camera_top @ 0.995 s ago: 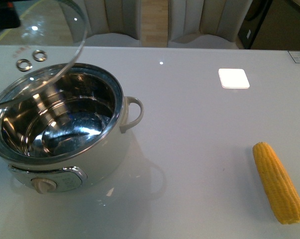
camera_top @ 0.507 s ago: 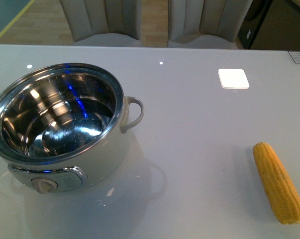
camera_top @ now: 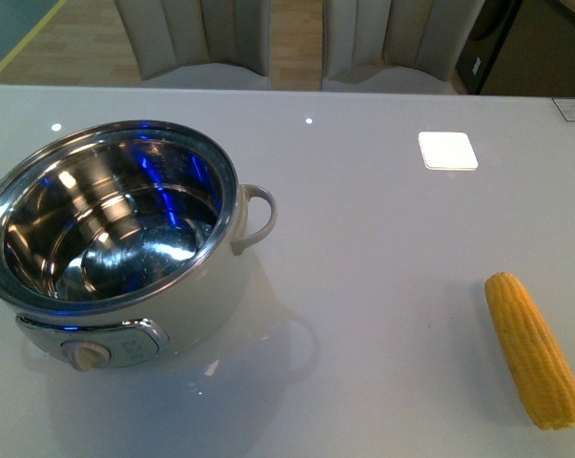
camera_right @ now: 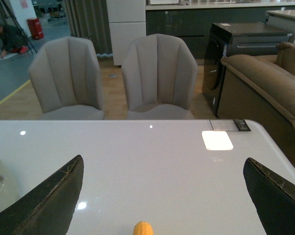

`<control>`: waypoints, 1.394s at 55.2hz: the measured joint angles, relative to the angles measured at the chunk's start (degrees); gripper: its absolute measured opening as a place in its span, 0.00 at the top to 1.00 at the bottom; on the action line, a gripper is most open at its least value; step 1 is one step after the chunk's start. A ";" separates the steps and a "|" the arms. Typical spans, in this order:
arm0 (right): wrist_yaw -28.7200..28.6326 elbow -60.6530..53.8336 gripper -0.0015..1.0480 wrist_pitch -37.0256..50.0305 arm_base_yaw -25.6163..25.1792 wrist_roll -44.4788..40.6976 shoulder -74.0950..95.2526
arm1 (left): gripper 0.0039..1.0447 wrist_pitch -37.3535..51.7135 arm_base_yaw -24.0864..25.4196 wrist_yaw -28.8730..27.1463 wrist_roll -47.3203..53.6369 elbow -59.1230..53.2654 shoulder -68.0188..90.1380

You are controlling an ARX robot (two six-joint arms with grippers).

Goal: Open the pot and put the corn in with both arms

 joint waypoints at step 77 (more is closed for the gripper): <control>0.00 0.00 0.09 0.00 0.00 0.00 0.00 | 0.58 -0.81 -0.28 -0.90 -0.33 22.58 29.31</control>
